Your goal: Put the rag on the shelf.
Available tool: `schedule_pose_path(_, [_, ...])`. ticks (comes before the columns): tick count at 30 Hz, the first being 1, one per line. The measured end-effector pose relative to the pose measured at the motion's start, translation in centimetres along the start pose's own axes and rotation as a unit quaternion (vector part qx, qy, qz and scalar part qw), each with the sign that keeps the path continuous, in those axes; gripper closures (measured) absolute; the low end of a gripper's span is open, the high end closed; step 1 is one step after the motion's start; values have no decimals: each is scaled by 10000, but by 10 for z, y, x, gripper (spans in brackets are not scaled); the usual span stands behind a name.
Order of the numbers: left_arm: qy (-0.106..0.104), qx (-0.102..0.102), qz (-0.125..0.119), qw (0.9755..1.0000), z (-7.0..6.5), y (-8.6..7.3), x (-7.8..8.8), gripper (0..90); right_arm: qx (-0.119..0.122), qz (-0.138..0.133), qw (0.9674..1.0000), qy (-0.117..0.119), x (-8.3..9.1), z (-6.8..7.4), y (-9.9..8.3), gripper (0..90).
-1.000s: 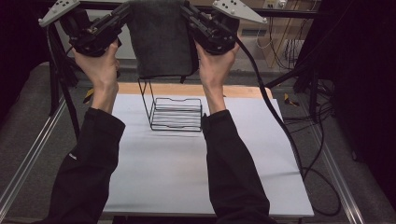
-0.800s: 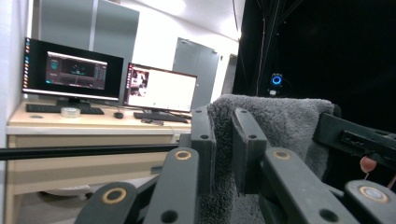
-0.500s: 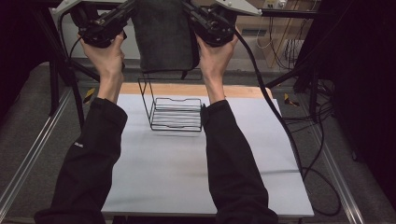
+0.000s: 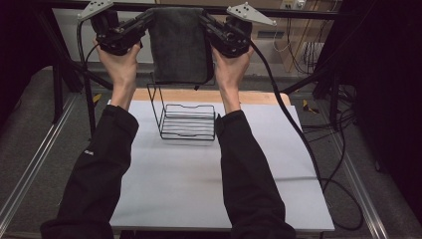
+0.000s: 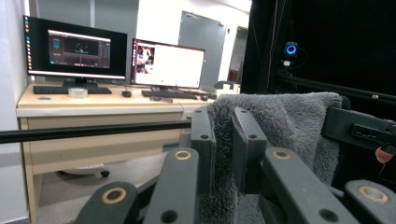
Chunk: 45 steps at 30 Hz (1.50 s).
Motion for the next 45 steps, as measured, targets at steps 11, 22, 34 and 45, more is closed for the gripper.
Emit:
schedule_pose_path(11, [-101, 98, 186, 9997, 8, -24, 8, 802, -21, 208, 9998, 18, 6, 1, -20, 809])
schedule_pose_path(22, [-259, 27, 379, 9989, 8, -42, 23, 801, -93, 382, 9992, 71, 14, 4, -43, 809])
schedule_pose_path(34, [-311, -8, 678, 9972, 4, -67, 34, 801, -42, 716, 9972, 194, 30, 7, -66, 808])
schedule_pose_path(45, [-434, -79, 803, 9958, 1, -79, 46, 800, 8, 868, 9957, 331, 39, 12, -74, 808])
Point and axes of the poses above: each handheld gripper's, and its own axes: x roughly backward along the jaws, y roughly out of its top, z roughly to its left, the point moved 10 cm from there along -x, roughly forward along the jaws, and after that the axes turned 8 degrees about -z, right-handed, at the moved point
